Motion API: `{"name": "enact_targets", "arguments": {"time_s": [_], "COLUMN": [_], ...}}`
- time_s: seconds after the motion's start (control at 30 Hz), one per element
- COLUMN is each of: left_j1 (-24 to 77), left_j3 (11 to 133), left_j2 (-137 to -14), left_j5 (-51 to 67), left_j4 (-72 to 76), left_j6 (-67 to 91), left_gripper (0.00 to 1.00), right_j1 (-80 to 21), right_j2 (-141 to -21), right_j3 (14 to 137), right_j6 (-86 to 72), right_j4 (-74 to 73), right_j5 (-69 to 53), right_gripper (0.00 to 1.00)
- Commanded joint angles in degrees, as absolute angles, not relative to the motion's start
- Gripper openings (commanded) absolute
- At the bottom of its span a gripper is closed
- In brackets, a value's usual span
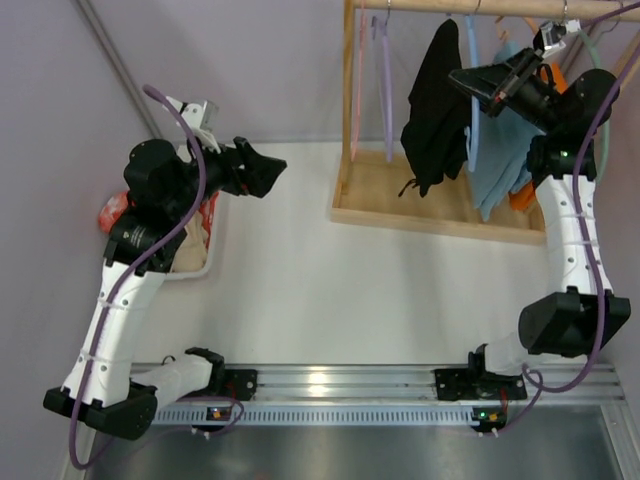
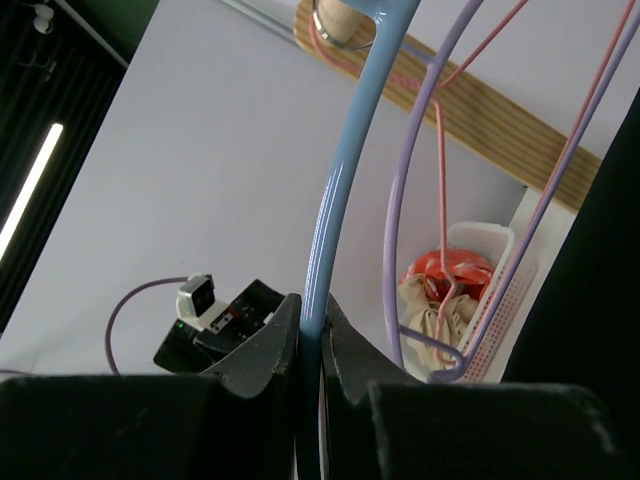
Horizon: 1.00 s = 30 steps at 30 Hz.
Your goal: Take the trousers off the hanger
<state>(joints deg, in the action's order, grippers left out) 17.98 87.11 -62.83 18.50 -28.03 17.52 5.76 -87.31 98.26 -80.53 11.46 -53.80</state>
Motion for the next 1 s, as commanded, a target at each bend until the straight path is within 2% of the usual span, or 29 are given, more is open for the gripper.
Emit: {"name": "enact_targets", "arguments": {"time_s": [0.0,0.33,0.53,0.73,0.97], "left_j1": [17.84,18.1,20.91,34.69,53.33], "left_j3": [86.05,82.71,79.11,71.04,65.31], "left_j2": [-60.91,-58.71,-56.95,-55.29,-58.61], "left_j5": [20.4,26.62,30.59,20.14,7.66], "left_j4": [-21.71,-19.34,-18.9,-13.81,3.13], "left_j6": [14.85,9.68,-3.65,-14.93,-18.02], "left_gripper": [0.99,0.99,0.99,0.97,0.96], "right_j1": [6.15,6.24,6.59,6.59,6.59], "right_j2": [-78.93,-71.55,-63.03,-54.94,-48.96], "right_j3": [96.42,86.07,79.47,77.35,78.57], "right_j6": [-81.21,-79.72,-78.23,-73.39,-70.93], "right_j4": [25.57,20.93,12.77,1.16,-10.1], "right_j5": [-54.84,-54.14,-52.82,-50.81,-45.71], "right_gripper": [0.0,0.0,0.0,0.0,0.0]}}
